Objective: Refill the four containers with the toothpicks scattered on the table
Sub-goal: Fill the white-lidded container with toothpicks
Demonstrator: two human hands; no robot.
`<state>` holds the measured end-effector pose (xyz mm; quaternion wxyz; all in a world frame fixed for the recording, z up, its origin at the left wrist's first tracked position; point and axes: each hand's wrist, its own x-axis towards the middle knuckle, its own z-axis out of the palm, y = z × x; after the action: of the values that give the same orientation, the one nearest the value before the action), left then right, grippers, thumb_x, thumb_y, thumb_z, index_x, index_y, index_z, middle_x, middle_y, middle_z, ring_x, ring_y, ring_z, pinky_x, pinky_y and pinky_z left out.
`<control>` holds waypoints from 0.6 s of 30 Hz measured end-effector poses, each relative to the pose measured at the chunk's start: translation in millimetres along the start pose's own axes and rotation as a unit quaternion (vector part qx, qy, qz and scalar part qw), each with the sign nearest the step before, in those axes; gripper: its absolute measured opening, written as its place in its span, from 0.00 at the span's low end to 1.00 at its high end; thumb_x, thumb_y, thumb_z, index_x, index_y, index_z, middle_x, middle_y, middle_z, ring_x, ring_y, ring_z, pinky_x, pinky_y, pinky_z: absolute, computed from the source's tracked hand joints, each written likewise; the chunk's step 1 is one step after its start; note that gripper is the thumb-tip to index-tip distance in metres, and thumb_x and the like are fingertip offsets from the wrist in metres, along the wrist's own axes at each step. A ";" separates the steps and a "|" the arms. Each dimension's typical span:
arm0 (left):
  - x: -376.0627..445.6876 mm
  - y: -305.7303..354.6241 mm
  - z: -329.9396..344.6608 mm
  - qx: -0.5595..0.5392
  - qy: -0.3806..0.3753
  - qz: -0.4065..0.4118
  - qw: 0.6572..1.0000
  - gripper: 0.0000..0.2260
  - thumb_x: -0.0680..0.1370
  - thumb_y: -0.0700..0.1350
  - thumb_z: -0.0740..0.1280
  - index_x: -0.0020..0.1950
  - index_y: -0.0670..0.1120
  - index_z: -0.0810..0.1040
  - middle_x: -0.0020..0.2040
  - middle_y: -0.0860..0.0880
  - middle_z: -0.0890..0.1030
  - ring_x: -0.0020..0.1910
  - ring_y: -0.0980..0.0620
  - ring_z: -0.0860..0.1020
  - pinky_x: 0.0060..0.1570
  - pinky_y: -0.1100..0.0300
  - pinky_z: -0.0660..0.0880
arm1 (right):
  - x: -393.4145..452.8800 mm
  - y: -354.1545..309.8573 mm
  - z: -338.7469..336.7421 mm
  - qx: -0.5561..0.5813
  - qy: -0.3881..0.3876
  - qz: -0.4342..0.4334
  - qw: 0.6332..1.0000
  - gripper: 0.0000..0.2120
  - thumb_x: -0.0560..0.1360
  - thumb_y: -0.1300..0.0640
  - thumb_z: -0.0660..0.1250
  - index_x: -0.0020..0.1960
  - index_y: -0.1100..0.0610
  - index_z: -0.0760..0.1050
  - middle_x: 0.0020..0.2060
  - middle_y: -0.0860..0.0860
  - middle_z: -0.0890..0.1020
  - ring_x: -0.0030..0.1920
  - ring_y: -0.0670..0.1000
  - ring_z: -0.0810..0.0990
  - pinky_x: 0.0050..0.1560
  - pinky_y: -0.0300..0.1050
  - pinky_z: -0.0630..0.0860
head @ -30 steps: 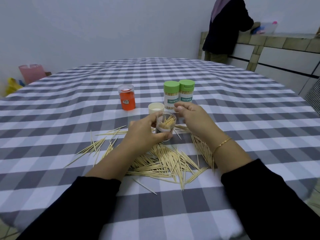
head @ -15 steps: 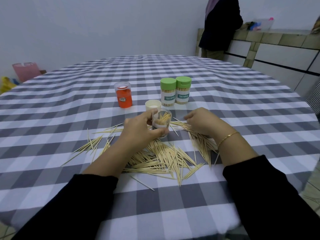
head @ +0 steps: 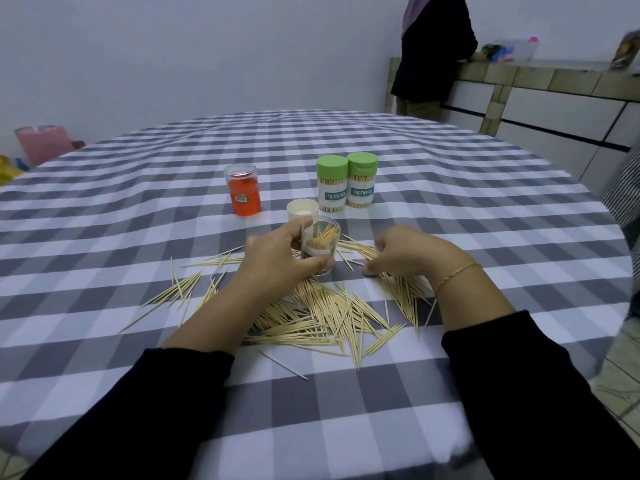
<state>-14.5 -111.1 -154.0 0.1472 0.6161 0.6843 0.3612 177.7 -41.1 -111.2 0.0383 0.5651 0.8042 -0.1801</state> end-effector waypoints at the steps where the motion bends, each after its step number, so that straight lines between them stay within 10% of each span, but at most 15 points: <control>1: 0.4 -0.6 0.3 0.000 -0.003 -0.001 1.000 0.35 0.66 0.66 0.73 0.70 0.58 0.71 0.56 0.59 0.81 0.60 0.55 0.75 0.65 0.47 0.68 | 1.9 -1.0 1.3 -0.020 0.004 0.003 1.000 0.18 0.74 0.45 0.68 0.52 0.59 0.73 0.49 0.55 0.73 0.46 0.53 0.72 0.38 0.43 0.68; 18: -1.7 4.4 -1.5 0.010 0.003 0.009 1.000 0.32 0.67 0.63 0.74 0.69 0.56 0.72 0.54 0.59 0.82 0.57 0.58 0.76 0.65 0.47 0.68 | -4.2 -33.7 20.3 -0.136 0.167 0.007 0.977 0.12 0.76 0.64 0.61 0.58 0.60 0.75 0.55 0.56 0.79 0.56 0.58 0.77 0.49 0.47 0.73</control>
<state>-11.8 -113.3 -150.5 0.1351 0.6230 0.6826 0.3573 145.2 -61.6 -120.7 -0.0191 0.5823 0.8123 0.0279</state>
